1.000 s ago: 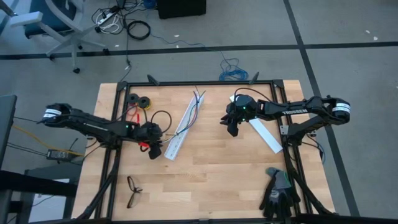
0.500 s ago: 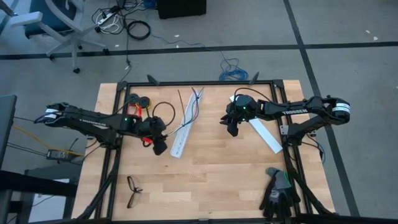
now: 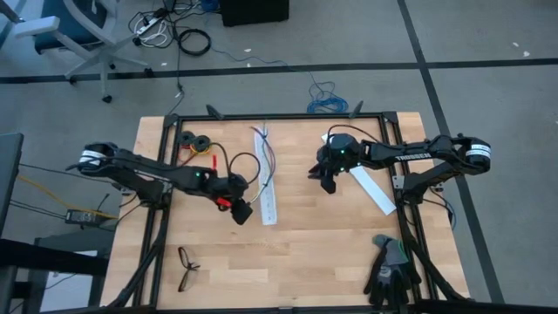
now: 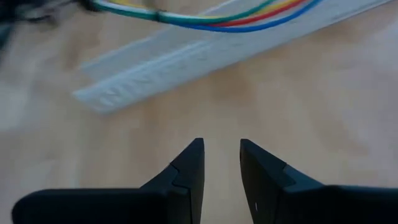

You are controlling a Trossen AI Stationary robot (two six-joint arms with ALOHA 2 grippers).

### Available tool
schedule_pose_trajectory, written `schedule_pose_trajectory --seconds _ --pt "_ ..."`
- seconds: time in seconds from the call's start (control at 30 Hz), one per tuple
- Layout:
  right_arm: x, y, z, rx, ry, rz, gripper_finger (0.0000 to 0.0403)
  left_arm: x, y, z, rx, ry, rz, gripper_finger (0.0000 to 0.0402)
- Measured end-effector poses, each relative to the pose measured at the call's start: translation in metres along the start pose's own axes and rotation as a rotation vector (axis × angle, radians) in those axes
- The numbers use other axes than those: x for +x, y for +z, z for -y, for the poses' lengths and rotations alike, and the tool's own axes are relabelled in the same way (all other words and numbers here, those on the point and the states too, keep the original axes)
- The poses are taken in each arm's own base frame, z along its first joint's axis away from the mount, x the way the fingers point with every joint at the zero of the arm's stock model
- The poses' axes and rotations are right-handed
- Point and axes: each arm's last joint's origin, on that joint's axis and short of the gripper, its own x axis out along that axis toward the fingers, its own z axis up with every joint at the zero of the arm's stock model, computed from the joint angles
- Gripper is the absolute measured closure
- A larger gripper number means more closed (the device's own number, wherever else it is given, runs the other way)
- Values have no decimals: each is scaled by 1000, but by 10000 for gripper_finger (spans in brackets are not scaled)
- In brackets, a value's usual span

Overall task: Ziptie cables
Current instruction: Put the zip tied cable wires into the white cable duct

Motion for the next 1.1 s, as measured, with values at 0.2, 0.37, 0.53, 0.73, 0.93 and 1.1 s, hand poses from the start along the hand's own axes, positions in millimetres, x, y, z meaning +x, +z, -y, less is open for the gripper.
schedule_pose_trajectory --seconds 0.2,0.37,0.53,0.73,0.93,1.1 --pt "38 -15 -17 -42 139 -45 330 3 1 0 4 10 8 359" --pt "74 -22 -26 -91 197 -67 367 3 1 -1 12 18 18 359" --pt "95 -13 -35 -110 233 -78 395 3 2 0 20 16 30 359" --pt "122 -5 -53 -151 300 -88 401 4 6 5 5 -38 78 359" --pt "147 5 -61 -185 337 -79 402 4 6 6 -60 -48 81 359" --pt "161 18 -64 -219 348 -43 402 4 2 5 -164 -19 61 359"
